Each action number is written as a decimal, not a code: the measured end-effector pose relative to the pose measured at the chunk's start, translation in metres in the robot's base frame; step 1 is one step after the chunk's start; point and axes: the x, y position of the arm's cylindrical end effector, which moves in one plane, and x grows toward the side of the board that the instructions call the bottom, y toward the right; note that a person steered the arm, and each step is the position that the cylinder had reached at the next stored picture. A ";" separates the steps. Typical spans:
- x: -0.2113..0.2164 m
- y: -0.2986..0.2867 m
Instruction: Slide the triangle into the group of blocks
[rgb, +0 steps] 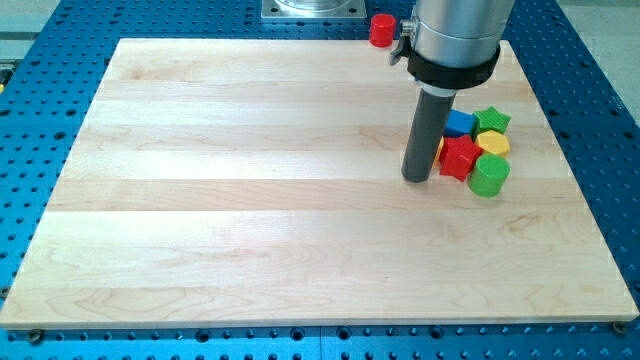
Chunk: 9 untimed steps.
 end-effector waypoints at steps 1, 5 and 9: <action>0.004 0.000; -0.145 -0.107; -0.193 0.061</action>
